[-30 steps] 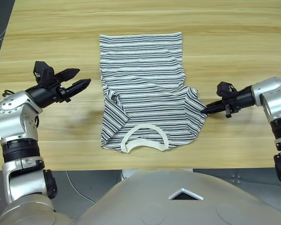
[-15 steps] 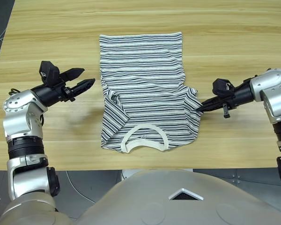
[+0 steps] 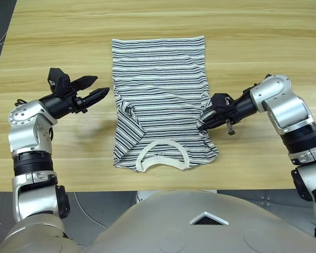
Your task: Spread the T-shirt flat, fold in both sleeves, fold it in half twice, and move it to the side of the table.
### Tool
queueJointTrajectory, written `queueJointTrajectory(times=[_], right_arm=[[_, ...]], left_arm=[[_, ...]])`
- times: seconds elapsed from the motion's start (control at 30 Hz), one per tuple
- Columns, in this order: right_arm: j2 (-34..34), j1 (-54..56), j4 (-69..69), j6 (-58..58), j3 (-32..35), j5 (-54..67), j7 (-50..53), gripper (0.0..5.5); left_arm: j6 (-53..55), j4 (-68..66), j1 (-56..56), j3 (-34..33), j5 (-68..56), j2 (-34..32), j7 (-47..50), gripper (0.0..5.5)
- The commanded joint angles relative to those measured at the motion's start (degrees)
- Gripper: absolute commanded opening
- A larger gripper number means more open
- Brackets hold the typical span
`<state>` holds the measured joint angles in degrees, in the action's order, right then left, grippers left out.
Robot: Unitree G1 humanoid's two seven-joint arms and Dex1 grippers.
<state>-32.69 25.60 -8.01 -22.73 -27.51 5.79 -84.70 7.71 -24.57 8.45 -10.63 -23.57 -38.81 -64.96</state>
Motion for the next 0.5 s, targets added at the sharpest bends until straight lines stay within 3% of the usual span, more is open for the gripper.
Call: queueJointTrajectory(times=[0.03,0.43,0.5], right_arm=[[1.46,1.56,-0.45,0.36,-1.33,-0.98,1.34,0.14],[1.47,-0.23,-3.56,2.49,-7.24,-5.27,1.03,0.14],[1.45,-0.36,-3.71,2.0,-7.7,-5.22,0.81,0.46]], left_arm=[[-0.91,-0.9,1.3,0.6,0.8,-0.06,-1.14,3.04],[-1.96,-2.44,1.7,0.75,1.0,-0.12,-2.24,3.04],[-2.1,-2.7,1.88,0.88,1.06,-0.08,-2.34,3.04]])
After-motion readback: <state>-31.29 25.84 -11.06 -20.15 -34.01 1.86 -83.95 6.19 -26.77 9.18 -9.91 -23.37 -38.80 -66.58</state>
